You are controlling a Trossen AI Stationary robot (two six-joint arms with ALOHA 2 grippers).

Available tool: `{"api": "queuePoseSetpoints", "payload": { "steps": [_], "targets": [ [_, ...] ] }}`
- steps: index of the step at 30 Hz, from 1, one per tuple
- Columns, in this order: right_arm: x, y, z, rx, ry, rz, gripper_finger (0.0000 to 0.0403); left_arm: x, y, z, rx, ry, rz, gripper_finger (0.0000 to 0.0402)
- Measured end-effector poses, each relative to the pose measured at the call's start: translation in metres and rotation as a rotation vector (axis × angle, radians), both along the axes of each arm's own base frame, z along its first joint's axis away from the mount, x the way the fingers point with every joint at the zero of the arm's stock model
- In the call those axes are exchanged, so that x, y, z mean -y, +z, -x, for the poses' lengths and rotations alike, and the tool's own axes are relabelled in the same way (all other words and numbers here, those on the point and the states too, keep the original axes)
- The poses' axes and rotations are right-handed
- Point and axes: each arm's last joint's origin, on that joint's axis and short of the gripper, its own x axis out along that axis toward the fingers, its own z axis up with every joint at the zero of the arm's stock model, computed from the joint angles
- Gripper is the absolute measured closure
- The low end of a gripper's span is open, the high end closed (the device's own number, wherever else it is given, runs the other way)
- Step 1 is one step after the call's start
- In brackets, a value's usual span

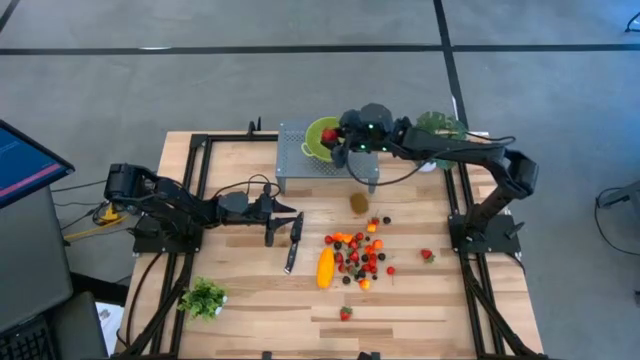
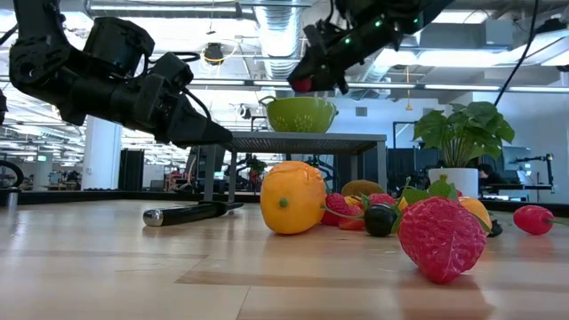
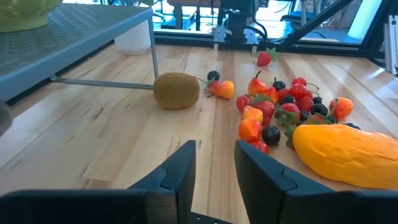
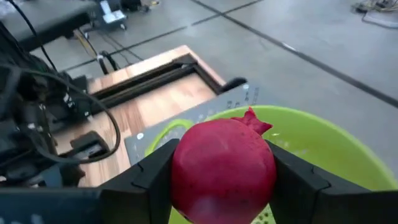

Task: Pick & Place Fruit
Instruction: Put the pomegranate into the green strainer bowl on the shelf

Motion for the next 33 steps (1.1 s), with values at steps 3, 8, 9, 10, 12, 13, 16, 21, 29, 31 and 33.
{"api": "queuePoseSetpoints", "payload": {
  "steps": [3,8,9,10,12,13,16,21,29,31,33],
  "targets": [
    [0.005,-0.010,-0.002,-0.031,-0.010,-0.015,0.0196,0.000,0.000,0.000,0.000,0.000,0.000,0.0296],
    [0.011,-0.012,0.000,-0.052,-0.018,-0.002,0.0186,0.000,0.000,0.000,-0.001,-0.001,0.000,0.0296],
    [0.010,-0.011,0.001,-0.051,-0.017,-0.001,0.0185,0.000,0.000,0.000,-0.001,-0.001,0.000,0.0296],
    [0.010,-0.010,0.001,-0.049,-0.016,0.000,0.0185,0.000,0.000,0.000,-0.001,-0.001,0.000,0.0296],
    [0.010,-0.008,0.002,-0.044,-0.015,0.005,0.0186,0.000,0.000,0.000,-0.001,-0.001,0.000,0.0296],
    [0.010,-0.008,0.002,-0.047,-0.015,0.003,0.0187,0.000,0.000,0.000,-0.001,-0.001,0.000,0.0296],
    [0.010,-0.011,0.003,-0.065,-0.017,-0.005,0.0187,0.000,0.000,0.000,-0.001,-0.001,0.001,0.0296],
    [0.011,-0.014,0.004,-0.087,-0.019,-0.016,0.0184,0.000,0.000,0.000,-0.001,-0.001,0.001,0.0296],
    [0.011,-0.014,0.004,-0.099,-0.013,-0.008,0.0173,0.000,0.000,0.000,-0.001,-0.002,0.001,0.0296],
    [0.011,-0.014,0.004,-0.103,-0.015,-0.003,0.0163,0.000,0.000,0.000,-0.001,-0.002,0.001,0.0296],
    [0.011,-0.014,0.004,-0.103,-0.017,-0.002,0.0153,0.000,0.000,0.000,-0.001,-0.003,0.001,0.0296]
  ]
}}
